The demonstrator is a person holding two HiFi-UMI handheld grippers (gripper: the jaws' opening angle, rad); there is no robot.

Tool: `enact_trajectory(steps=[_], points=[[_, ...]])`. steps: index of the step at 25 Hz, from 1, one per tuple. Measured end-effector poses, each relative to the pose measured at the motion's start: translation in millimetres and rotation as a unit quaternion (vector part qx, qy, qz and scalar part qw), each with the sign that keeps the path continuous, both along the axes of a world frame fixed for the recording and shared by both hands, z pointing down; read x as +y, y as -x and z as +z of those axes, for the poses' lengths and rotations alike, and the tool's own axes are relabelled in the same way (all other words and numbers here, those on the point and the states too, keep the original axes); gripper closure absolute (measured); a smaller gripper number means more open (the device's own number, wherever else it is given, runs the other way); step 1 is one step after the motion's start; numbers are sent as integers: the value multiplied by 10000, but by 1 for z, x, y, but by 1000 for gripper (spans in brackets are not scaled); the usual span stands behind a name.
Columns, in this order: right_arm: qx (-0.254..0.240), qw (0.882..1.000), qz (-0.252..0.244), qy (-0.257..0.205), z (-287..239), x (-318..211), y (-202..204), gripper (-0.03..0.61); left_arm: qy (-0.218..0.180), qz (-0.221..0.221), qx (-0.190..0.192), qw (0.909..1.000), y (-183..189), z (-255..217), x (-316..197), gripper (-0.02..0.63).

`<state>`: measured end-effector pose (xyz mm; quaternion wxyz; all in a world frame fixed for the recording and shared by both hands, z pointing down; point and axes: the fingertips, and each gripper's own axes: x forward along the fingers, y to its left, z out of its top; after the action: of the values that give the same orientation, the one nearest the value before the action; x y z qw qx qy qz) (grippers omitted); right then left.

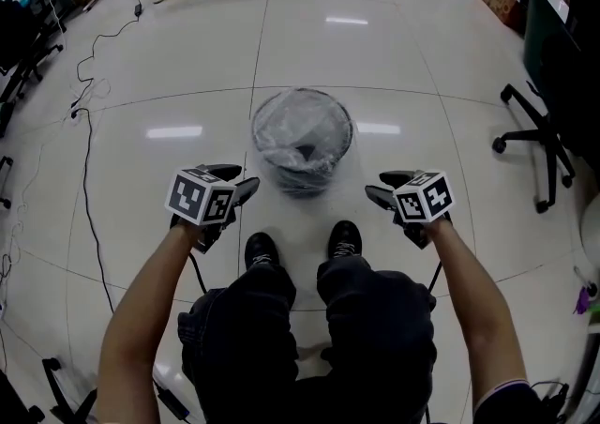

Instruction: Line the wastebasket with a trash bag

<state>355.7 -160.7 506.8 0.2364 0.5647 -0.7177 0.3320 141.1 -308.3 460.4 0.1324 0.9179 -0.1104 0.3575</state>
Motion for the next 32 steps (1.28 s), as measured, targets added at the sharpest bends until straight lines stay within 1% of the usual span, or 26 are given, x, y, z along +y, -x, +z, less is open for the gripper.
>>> enact_trajectory(steps=[4, 10, 13, 16, 19, 22, 28, 29, 30, 31, 32], points=[[71, 9998, 72, -145, -10, -5, -4, 387, -130, -96, 87, 9998, -4, -12, -7, 416], [167, 9991, 40, -386, -28, -28, -10, 401, -318, -233, 237, 9989, -20, -24, -28, 417], [272, 9980, 116, -557, -43, -45, -21, 453, -483, -326, 269, 9979, -30, -30, -46, 419], [379, 9964, 226, -718, -58, -64, -33, 528, -539, -363, 264, 9975, -40, -31, -62, 420], [456, 9945, 253, -904, -72, -84, -41, 569, -731, -234, 149, 9969, -55, -29, -77, 422], [491, 9930, 140, -1061, -84, -105, -41, 575, -1044, -11, 13, 9945, -74, -26, -91, 423], [439, 9922, -56, -1168, -91, -139, -37, 575, -1215, 338, -241, 9917, -107, -12, -107, 426], [421, 9921, -78, -1176, -91, -143, -37, 575, -1242, 372, -301, 9911, -109, -9, -110, 431], [407, 9921, -103, -1184, -91, -147, -36, 575, -1274, 392, -351, 9905, -111, -7, -113, 452], [399, 9920, -131, -1193, -92, -151, -35, 577, -1310, 402, -384, 9898, -112, -6, -115, 488], [396, 9918, -159, -1204, -93, -154, -35, 577, -1346, 407, -399, 9893, -113, -7, -118, 540]])
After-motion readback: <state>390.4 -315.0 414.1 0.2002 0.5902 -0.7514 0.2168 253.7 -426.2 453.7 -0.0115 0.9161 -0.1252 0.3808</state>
